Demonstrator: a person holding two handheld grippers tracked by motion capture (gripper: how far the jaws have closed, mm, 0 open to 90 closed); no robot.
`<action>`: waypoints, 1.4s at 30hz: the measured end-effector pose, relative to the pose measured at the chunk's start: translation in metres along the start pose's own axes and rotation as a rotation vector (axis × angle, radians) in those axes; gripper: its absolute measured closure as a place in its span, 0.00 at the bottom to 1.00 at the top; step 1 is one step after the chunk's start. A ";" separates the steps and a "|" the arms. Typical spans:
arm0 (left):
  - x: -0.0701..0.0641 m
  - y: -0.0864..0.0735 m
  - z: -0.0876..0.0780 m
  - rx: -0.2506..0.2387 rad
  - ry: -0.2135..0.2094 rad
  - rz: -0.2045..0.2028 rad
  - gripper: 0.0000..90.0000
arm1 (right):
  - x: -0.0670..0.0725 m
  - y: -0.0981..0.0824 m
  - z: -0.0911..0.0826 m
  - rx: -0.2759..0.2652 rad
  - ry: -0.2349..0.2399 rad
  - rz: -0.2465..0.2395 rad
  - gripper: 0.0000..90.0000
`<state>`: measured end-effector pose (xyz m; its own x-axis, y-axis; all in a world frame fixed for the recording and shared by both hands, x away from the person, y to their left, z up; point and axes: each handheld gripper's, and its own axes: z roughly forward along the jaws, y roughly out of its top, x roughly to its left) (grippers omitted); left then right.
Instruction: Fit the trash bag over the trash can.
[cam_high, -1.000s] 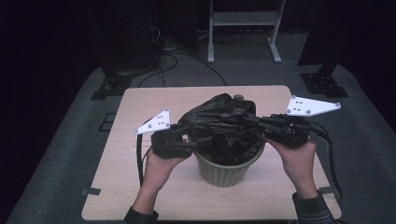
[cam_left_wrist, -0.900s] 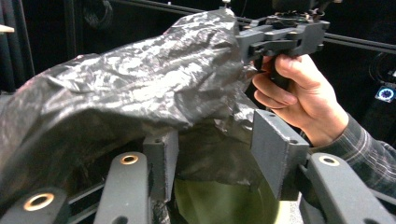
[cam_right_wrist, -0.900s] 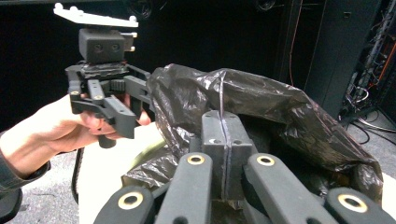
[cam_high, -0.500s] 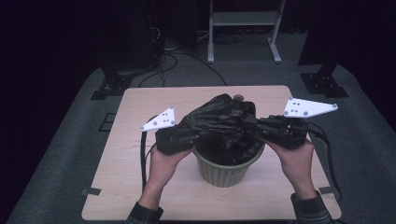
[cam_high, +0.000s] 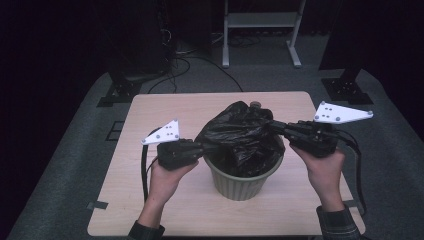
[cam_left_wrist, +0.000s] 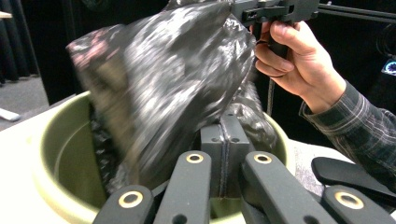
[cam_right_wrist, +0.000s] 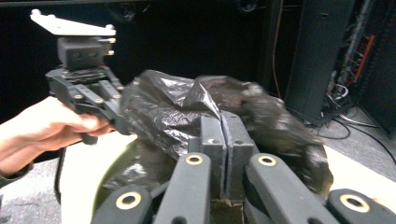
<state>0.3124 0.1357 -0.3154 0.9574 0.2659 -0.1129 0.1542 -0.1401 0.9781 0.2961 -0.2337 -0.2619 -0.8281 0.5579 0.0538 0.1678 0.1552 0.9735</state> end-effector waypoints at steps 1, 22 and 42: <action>0.001 0.000 -0.003 0.004 0.004 -0.002 1.00 | -0.001 -0.001 0.000 0.002 -0.006 -0.002 1.00; 0.029 -0.014 -0.077 -0.013 0.215 -0.048 1.00 | -0.039 -0.029 -0.025 0.076 -0.190 0.057 1.00; 0.022 -0.002 -0.030 0.007 0.108 -0.017 1.00 | -0.012 0.003 -0.036 -0.039 -0.139 -0.037 0.57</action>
<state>0.3261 0.1701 -0.3147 0.9228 0.3693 -0.1100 0.1728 -0.1414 0.9748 0.2873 -0.2695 -0.2517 -0.7507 0.6606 -0.0106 0.1157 0.1473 0.9823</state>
